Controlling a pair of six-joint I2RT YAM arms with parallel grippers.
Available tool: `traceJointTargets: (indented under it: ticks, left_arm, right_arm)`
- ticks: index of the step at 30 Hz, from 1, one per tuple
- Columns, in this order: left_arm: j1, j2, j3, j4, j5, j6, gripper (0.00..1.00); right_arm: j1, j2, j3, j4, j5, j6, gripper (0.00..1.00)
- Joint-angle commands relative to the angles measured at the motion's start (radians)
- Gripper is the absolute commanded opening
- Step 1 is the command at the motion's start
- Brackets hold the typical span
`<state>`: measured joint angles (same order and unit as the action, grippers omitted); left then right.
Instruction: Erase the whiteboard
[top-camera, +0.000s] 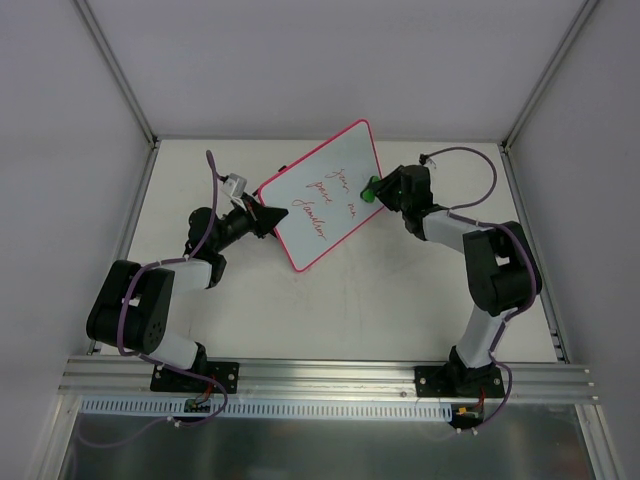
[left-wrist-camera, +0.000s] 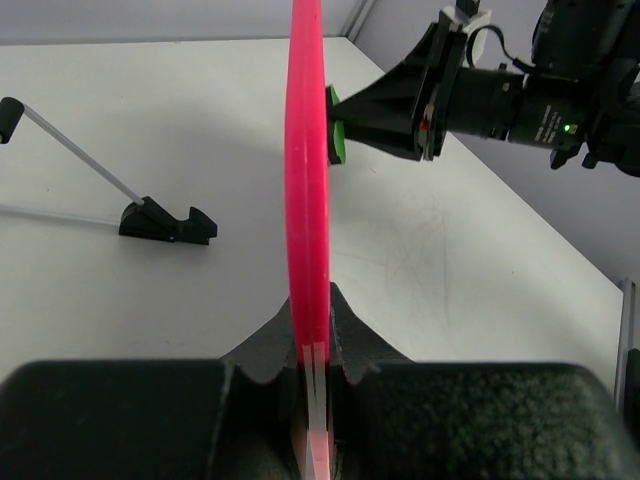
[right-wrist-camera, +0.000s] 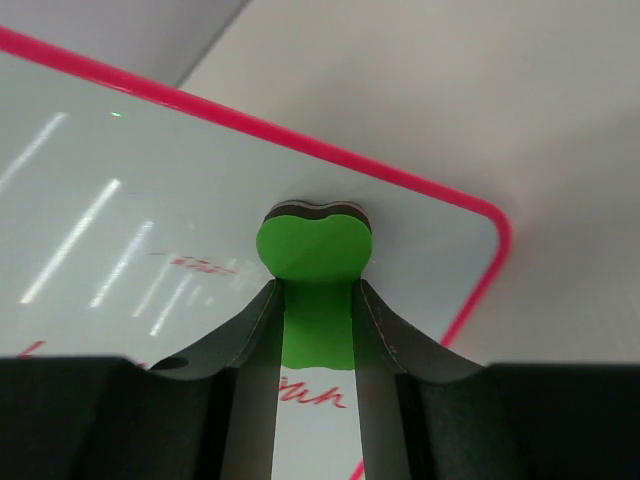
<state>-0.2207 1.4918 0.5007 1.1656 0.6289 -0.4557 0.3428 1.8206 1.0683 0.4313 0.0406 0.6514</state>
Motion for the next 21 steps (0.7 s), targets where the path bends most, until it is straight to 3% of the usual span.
traceJointTargets:
  ticks: [1, 10, 21]
  left_arm:
    - [-0.014, -0.033, 0.035, 0.097, 0.14, 0.04, 0.0]
    - [-0.014, -0.039, 0.029, 0.094, 0.135, 0.038, 0.0]
    - [-0.012, -0.028, 0.035, 0.098, 0.15, 0.028, 0.0]
  right_arm:
    - [-0.011, 0.003, -0.053, 0.02, 0.021, 0.011, 0.0]
    - [-0.008, -0.023, -0.036, 0.02, -0.013, -0.032, 0.0]
    - [0.094, -0.021, 0.202, 0.021, -0.013, -0.026, 0.0]
